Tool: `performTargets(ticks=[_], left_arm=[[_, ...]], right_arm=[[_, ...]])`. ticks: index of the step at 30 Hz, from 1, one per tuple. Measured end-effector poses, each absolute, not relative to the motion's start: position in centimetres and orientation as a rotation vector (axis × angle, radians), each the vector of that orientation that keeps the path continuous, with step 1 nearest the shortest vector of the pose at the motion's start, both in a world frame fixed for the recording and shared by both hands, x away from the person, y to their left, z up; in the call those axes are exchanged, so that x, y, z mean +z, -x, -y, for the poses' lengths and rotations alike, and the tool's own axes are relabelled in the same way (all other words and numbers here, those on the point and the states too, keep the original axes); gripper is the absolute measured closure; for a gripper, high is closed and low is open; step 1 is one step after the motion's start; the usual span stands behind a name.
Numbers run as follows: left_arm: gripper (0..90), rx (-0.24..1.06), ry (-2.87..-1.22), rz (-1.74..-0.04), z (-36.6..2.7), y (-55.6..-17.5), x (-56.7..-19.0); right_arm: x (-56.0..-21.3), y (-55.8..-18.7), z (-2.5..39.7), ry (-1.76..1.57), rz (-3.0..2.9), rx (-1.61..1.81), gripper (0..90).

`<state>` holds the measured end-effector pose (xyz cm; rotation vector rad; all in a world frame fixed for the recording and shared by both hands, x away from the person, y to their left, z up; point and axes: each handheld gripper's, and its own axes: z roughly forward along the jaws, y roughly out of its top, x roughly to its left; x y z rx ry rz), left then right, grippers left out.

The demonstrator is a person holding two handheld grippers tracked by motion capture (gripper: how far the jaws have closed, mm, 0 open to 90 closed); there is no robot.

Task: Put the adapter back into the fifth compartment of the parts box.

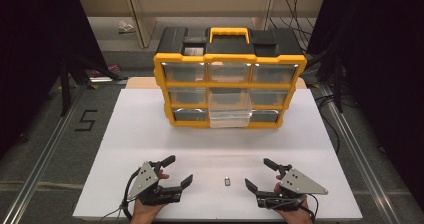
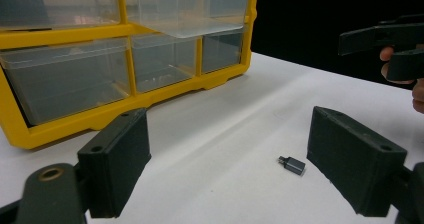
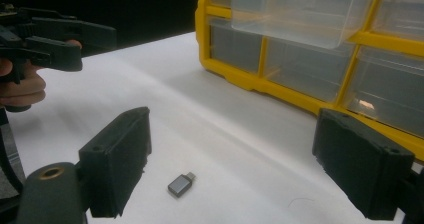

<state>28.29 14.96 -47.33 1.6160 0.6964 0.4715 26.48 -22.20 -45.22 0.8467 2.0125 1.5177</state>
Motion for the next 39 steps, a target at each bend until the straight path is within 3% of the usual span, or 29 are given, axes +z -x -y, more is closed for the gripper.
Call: performTargets(ticks=[39], left_arm=[[17.2, 0.497, -1.624, -0.669, -14.7, -28.1, -47.3]], right_arm=[[-45.3, -27.2, 19.8, -0.837, -2.150, 1.331, 19.8]])
